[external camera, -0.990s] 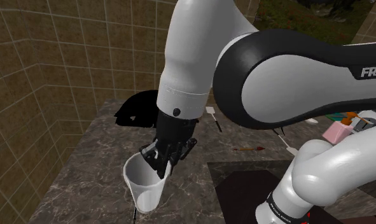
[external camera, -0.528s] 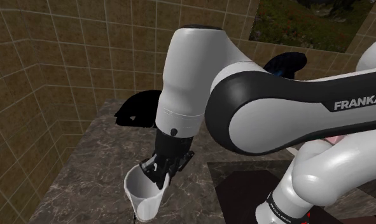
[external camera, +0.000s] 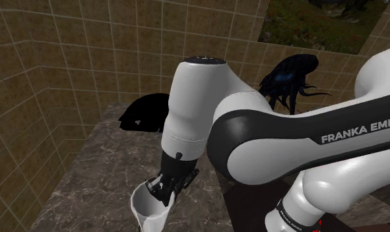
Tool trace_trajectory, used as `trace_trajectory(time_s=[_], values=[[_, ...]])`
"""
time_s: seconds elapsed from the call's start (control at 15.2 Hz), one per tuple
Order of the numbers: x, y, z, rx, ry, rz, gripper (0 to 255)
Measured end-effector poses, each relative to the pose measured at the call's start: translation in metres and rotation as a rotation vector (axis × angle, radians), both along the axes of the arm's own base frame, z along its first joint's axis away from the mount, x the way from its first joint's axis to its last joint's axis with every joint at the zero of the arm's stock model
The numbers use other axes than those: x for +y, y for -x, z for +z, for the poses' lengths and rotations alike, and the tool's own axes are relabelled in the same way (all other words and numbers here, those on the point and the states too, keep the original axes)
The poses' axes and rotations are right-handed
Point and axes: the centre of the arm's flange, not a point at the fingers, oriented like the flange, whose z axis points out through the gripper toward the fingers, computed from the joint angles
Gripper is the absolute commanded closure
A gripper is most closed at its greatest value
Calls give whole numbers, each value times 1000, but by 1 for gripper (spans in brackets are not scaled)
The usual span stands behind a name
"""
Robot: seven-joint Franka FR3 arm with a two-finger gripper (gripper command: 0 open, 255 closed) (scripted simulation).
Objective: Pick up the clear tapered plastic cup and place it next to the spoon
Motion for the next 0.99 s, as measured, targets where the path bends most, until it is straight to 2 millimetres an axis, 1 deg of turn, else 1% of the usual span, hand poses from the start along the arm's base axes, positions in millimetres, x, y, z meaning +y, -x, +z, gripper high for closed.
trace_trajectory(time_s=[0.53,0.86,0.99], values=[[0,-1,-40,0,0,0,255],[0,0,-68,0,0,0,255],[0,0,-72,0,0,0,255]])
